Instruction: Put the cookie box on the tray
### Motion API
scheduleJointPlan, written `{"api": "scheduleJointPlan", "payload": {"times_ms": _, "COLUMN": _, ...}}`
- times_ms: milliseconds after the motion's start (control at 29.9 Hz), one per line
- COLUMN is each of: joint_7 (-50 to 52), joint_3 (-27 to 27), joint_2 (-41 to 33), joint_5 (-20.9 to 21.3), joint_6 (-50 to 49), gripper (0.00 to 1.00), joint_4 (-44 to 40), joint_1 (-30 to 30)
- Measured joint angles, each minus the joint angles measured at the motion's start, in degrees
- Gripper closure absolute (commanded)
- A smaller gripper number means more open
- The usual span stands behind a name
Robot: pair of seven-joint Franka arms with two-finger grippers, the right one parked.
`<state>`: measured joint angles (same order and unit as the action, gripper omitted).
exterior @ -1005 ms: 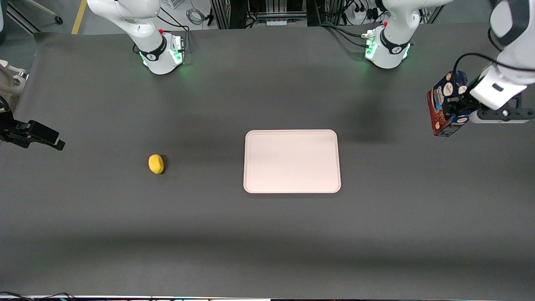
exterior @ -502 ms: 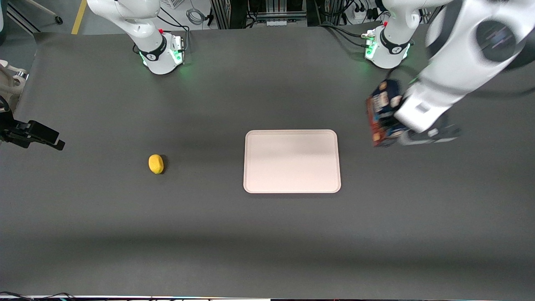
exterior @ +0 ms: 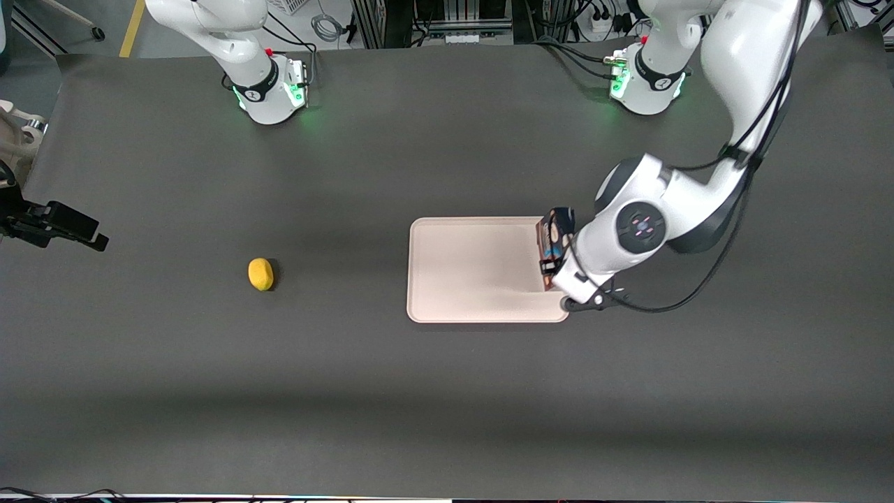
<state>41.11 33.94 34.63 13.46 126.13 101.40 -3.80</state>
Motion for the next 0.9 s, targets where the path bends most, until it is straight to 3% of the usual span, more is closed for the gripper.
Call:
{"api": "scheduleJointPlan", "payload": {"times_ms": 502, "joint_7": 0.13, "joint_3": 0.12, "joint_2": -1.2, "joint_5": 1.19, "joint_6": -0.94, "gripper": 0.0, "joint_4": -1.29, "joint_1": -0.01}}
{"api": "scheduleJointPlan", "payload": {"times_ms": 770, "joint_7": 0.01, "joint_3": 0.08, "joint_2": -10.53, "joint_5": 0.99, "joint_6": -16.67, "gripper": 0.0, "joint_4": -5.52, "joint_1": -0.5}}
{"api": "scheduleJointPlan", "payload": {"times_ms": 904, "joint_7": -2.1, "joint_3": -1.08, "joint_2": -17.3, "joint_5": -1.28, "joint_6": -26.61, "gripper": 0.0, "joint_4": -8.34, "joint_1": -0.92}}
